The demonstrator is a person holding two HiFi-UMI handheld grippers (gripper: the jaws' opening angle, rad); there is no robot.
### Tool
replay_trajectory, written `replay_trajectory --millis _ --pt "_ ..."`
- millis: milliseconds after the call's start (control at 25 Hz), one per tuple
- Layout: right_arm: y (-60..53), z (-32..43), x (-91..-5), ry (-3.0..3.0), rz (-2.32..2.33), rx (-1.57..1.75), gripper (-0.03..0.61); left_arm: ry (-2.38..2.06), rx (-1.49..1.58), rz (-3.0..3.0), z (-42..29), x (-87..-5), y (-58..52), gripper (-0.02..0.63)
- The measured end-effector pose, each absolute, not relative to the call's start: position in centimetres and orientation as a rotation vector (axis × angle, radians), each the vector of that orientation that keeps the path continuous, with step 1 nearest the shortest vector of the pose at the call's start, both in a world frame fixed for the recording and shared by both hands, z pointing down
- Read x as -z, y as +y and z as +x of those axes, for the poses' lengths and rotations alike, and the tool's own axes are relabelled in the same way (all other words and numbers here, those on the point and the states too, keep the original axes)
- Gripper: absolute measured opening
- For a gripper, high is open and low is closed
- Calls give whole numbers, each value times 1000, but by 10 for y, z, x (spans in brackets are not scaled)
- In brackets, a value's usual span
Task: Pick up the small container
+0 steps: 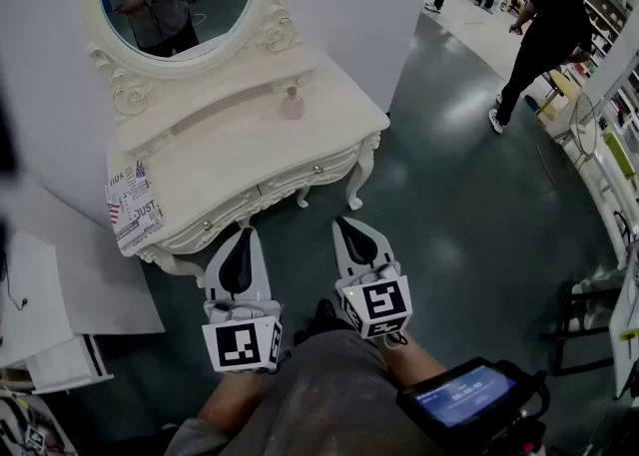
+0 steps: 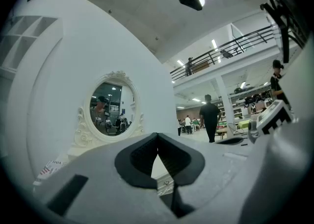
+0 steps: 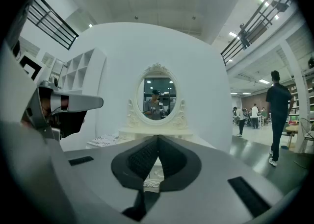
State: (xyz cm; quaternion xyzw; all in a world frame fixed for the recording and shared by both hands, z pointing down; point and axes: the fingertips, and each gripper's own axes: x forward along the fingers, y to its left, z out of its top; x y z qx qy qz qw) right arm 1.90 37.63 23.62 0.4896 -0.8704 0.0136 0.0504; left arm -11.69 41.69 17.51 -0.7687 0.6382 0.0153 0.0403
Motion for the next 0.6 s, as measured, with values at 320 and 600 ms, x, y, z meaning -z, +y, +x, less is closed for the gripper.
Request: replay_trajectory --millis 320,600 --pt "351 21 -244 -2695 1467 -103 15 1959 -20 -2372 -109 -184 391 14" --pt "300 31 -254 -2685 1448 -172 15 1978 4 -2365 -99 -184 343 14"
